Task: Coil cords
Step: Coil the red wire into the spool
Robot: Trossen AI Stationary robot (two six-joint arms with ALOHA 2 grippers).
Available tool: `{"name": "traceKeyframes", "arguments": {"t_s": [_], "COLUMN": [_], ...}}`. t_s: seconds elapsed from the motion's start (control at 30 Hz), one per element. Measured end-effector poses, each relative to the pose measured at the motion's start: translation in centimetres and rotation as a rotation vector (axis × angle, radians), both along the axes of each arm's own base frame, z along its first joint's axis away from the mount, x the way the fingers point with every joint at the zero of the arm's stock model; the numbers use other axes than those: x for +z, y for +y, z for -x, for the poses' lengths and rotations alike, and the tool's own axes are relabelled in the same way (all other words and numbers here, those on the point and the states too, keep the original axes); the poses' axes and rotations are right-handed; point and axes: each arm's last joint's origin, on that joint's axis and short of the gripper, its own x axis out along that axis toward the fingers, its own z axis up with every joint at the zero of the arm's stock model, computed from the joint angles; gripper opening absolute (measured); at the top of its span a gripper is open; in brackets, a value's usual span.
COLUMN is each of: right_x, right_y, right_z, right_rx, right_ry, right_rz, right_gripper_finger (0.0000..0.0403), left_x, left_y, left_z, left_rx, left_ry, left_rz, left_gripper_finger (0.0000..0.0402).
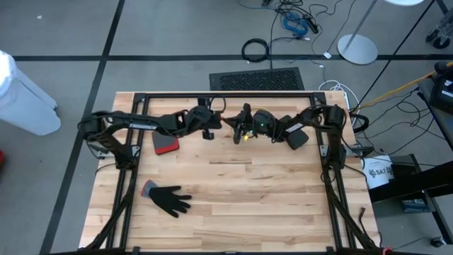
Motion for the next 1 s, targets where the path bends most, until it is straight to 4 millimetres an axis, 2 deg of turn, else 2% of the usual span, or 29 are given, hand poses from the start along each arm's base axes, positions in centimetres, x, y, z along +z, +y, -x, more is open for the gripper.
{"name": "traceKeyframes", "arguments": {"t_s": [0.13,0.37,0.7,1.0], "right_x": [1.5,2.8,3.0,3.5], "right_y": [0.3,1.0,1.2,2.3], "right_z": [-0.2,-1.1,-1.4,-1.7], "right_rx": [0.015,0.034,-0.026,-0.109], "right_ry": [-0.006,-0.003,0.015,0.011], "right_rz": [0.003,0.036,0.098,0.221], "right_gripper_finger": [0.0000,0.0000,0.0000,0.0000], "left_x": [-0.4,-0.5,1.4,2.4], "left_y": [0.1,0.3,0.4,0.3], "left_z": [-1.0,-2.4,-2.9,-3.0], "left_rx": [0.029,0.055,0.073,0.097], "left_ry": [-0.056,-0.191,-0.456,-0.646], "left_rz": [-0.060,-0.119,-0.108,-0.026], "left_gripper_finger": [0.0000,0.0000,0.0000,0.0000]}}
